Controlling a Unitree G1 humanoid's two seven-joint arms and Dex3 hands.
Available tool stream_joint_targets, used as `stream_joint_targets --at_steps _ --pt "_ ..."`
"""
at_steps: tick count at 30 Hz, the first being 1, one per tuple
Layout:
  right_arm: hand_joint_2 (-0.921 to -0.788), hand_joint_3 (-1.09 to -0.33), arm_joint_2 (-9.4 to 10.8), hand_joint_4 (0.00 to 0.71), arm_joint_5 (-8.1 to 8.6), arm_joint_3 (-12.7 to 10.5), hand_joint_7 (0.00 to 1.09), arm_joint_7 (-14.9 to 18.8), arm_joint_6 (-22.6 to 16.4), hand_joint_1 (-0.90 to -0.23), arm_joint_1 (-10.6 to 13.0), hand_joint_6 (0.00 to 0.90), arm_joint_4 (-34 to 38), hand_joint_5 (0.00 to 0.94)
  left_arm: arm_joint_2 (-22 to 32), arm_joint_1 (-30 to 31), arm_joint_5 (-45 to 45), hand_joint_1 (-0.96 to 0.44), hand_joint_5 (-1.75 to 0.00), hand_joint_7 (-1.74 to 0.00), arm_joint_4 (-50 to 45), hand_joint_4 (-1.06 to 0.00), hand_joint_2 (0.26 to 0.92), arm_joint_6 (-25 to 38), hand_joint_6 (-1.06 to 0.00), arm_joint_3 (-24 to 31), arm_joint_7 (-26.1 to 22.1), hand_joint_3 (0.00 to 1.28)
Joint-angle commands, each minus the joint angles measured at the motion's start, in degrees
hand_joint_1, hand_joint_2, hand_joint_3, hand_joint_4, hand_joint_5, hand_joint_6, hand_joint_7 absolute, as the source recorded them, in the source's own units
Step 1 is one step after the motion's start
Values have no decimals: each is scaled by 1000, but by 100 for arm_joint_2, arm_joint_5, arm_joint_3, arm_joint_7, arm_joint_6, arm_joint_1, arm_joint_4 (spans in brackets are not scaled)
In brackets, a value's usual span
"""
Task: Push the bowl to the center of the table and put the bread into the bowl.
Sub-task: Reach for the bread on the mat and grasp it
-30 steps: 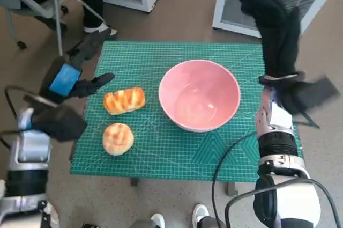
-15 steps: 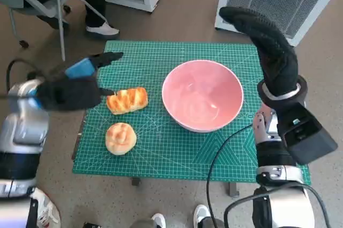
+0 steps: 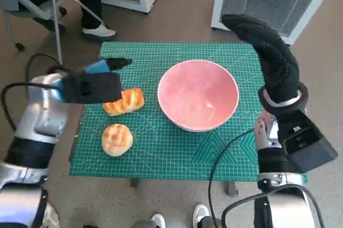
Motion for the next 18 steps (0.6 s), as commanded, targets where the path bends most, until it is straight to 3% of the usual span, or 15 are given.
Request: stream_joint_targets --at_steps 1,18 --pt "-921 -776 -88 297 -126 49 54 -71 72 -577 135 330 -28 7 -137 -265 184 -422 0 -2 421 -83 874 -114 -260 -204 112 1" --pt "-921 -778 -144 300 -496 80 60 -517 53 -573 208 326 -22 5 -686 -546 628 -437 -12 -22 1689 -125 880 -320 -315 -780 499 2"
